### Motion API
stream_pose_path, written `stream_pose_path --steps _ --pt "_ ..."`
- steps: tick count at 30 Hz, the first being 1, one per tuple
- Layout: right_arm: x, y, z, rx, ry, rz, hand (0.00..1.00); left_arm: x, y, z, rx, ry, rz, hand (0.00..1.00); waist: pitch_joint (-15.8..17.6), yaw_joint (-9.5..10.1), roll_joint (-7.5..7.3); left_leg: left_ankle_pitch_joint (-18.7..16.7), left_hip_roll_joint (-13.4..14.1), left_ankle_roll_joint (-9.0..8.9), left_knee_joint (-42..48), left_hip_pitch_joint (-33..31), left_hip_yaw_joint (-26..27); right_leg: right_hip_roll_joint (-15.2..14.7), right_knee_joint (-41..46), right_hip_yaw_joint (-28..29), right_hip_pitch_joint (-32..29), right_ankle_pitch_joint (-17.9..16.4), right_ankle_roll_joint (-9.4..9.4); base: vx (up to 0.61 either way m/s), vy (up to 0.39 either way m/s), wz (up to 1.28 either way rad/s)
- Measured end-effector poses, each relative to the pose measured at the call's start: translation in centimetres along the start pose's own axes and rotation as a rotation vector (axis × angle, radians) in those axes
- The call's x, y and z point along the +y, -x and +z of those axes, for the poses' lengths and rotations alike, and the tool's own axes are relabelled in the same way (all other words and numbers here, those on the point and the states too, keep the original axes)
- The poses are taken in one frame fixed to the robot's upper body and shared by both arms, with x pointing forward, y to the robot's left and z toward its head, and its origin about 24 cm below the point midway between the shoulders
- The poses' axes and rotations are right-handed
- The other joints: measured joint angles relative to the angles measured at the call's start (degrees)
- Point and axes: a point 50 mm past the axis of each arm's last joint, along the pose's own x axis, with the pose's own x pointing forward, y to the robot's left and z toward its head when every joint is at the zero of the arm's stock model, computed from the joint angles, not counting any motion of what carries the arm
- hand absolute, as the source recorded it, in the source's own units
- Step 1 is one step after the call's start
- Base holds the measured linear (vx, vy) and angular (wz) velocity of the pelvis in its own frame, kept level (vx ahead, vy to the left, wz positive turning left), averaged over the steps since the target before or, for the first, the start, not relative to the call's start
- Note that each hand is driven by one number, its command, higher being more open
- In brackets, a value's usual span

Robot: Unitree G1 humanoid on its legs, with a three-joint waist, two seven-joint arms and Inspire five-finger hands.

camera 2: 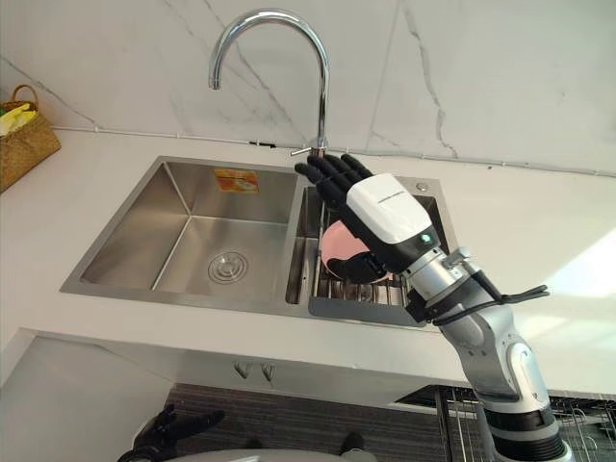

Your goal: Walk over to the sink, pick up the cup, carry it to the dishwasher, place the cup inside the dishwasher, then close the dishwasher door

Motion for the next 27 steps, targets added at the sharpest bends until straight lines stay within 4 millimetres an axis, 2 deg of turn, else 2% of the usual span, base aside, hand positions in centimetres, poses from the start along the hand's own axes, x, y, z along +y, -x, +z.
stream_pose_path --steps 4,10,20,27 --pt "0.9 0.2 -1.2 0.065 0.102 0.090 1.00 0.6 0.0 0.1 0.009 -0.014 0.011 1.00 0.0 -0.27 -0.01 -0.1 -0.2 -0.17 -1.6 0.8 0.0 -0.2 0.6 0.0 0.2 -0.4 0.60 0.00 0.009 0.00" --pt "2.2 0.6 -3.3 0.210 0.106 0.142 1.00 0.6 0.0 0.0 0.024 -0.016 0.004 1.00 0.0 -0.93 0.00 -0.1 -0.5 -0.10 -2.7 1.6 0.0 -0.7 1.8 -0.1 0.0 -1.1 1.15 0.01 0.001 0.00" --pt "5.1 2.5 -4.8 0.307 0.110 0.264 1.00 -0.3 -0.4 1.2 0.008 -0.054 -0.053 1.00 -0.1 -1.22 0.14 0.2 -0.7 0.31 -3.2 2.0 0.3 -0.9 2.7 0.2 -0.5 -1.6 0.80 0.04 -0.001 0.00" --pt "6.1 3.3 -5.1 0.329 0.092 0.308 1.00 0.3 -0.6 2.1 -0.008 -0.066 -0.048 1.00 -0.2 -1.38 0.33 0.0 -0.6 0.06 -3.4 2.1 0.4 -1.0 3.1 0.3 -0.5 -1.8 0.62 0.00 0.000 0.00"
